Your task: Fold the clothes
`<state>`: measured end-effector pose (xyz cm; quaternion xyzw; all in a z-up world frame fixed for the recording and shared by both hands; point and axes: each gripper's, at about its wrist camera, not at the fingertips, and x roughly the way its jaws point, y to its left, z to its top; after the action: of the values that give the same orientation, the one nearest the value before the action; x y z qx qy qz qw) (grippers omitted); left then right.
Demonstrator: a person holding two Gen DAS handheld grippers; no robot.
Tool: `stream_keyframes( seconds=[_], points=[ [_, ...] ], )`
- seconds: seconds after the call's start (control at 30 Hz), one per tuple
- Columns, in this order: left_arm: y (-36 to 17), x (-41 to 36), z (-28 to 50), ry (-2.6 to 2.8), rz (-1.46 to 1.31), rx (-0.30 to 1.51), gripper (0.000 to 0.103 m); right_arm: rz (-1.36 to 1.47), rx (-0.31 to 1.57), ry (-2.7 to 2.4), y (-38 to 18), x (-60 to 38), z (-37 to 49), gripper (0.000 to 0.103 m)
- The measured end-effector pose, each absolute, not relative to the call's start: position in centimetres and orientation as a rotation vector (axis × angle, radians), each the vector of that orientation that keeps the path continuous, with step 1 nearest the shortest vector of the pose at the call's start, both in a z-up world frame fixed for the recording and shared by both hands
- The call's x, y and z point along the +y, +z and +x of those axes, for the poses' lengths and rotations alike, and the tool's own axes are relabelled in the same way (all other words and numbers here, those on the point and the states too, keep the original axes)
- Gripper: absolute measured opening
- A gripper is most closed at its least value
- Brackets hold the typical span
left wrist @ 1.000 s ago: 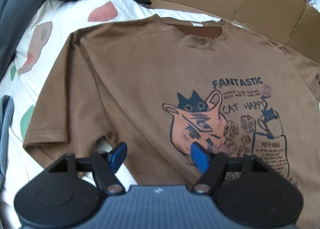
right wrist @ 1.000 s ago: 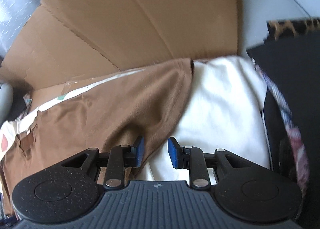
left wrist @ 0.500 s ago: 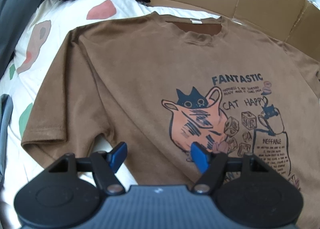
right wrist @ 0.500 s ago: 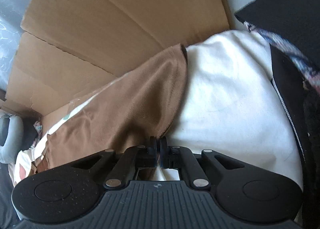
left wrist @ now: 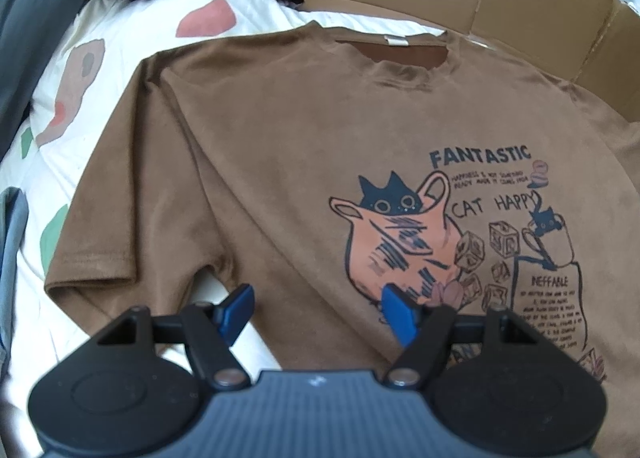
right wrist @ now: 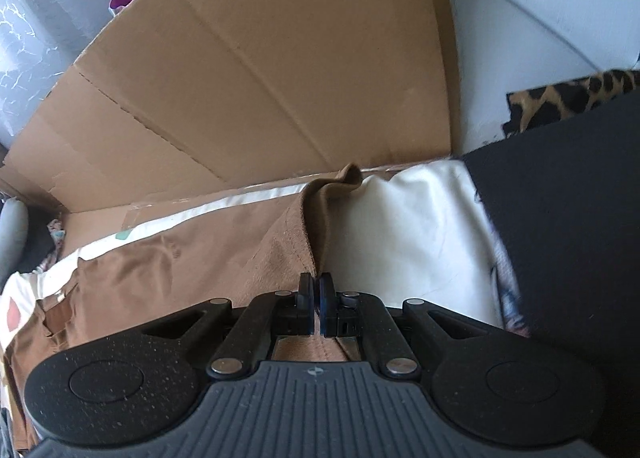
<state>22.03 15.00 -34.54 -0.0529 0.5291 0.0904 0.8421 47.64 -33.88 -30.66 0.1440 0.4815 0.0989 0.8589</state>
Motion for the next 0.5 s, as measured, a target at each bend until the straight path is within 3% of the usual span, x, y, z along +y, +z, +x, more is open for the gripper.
stream_keyframes(
  seconds=[0.23, 0.33, 0.5],
  points=[
    [-34.6, 15.1, 22.0, 0.187, -0.107, 1.116, 0.073, 0.291, 1.051, 0.242, -31.5, -34.2, 46.9, 0.005],
    [-34.5, 15.2, 21.8, 0.19, -0.107, 1.111, 0.073, 0.301, 1.043, 0.25, -31.3, -34.6, 46.0, 0.031],
    [-34.5, 15.1, 21.3, 0.196, -0.11, 1.116, 0.073, 0.241, 1.058, 0.251, -31.4, -33.9, 44.7, 0.038]
  ],
)
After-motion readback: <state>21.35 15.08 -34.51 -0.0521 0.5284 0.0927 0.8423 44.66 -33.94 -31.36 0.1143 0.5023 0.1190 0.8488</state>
